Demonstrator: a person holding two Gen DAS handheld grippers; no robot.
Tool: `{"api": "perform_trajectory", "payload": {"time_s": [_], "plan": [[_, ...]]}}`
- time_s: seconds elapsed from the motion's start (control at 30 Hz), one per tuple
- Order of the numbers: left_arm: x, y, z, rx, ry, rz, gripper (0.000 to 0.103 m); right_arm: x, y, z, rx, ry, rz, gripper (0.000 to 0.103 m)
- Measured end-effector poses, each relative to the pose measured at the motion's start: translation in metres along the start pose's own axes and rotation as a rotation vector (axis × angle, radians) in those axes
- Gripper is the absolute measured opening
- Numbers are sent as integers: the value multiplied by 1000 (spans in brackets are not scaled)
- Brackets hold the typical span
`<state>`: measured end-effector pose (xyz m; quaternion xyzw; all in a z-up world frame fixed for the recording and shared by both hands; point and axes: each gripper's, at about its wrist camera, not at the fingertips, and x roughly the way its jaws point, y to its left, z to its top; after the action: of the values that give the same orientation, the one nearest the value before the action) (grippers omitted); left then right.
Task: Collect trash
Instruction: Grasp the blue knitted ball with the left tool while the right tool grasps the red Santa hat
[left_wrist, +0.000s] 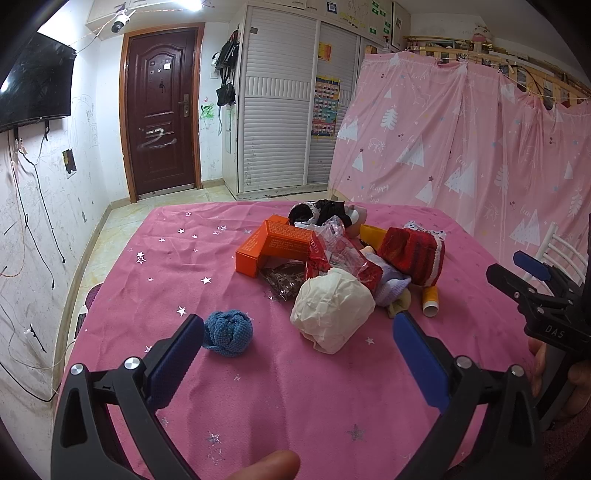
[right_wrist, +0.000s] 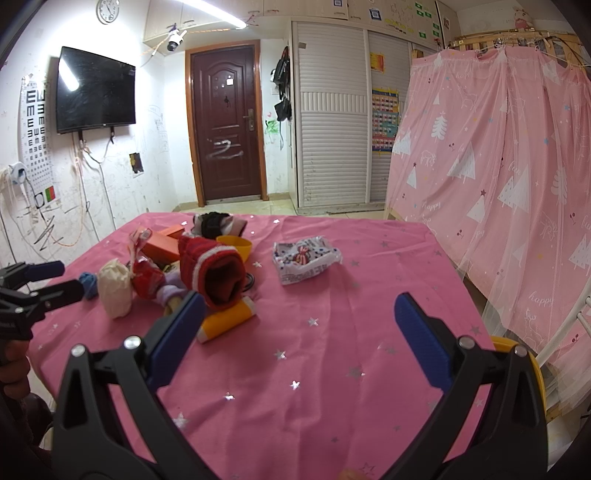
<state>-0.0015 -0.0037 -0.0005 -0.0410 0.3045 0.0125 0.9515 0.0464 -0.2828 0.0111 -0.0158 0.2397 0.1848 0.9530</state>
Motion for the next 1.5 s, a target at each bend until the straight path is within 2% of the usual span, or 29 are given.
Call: {"api": "perform_trajectory", "payload": {"time_s": [0.2,0.33,0.53,0.63,0.67,0.83,0.97,1.1,1.2,1.33,1.43,1.5], "plan": [[0,1,0,0,0,2,95,1,0,0,0,0,0,98],[5,9,2,-4,24,34,95,1,-2,1,13,12,11,98],[11,31,7,-27,47,25,95,12,-16,9,58,58,62,98],[15,39,8,-31,67,17,94,14,-10,16,41,76,97,98],[17,40,8,-27,74,17,93,11,-6,17,33,79,115,98],[30,43,8,-26,126,21,69,16,7,32,7,97,212,98],[40,47,5,-21,164,21,61,30,17,42,-5,125,242,98],[47,51,4,-28,205,4,49,43,30,46,-41,159,258,86],[51,50,4,-15,219,8,41,54,37,48,-64,201,257,76],[53,50,5,-10,232,33,29,72,42,45,-70,269,261,68],[53,52,6,-18,243,40,23,82,45,42,-81,306,264,55],[52,53,7,-24,248,40,21,85,47,40,-91,318,260,41]]}}
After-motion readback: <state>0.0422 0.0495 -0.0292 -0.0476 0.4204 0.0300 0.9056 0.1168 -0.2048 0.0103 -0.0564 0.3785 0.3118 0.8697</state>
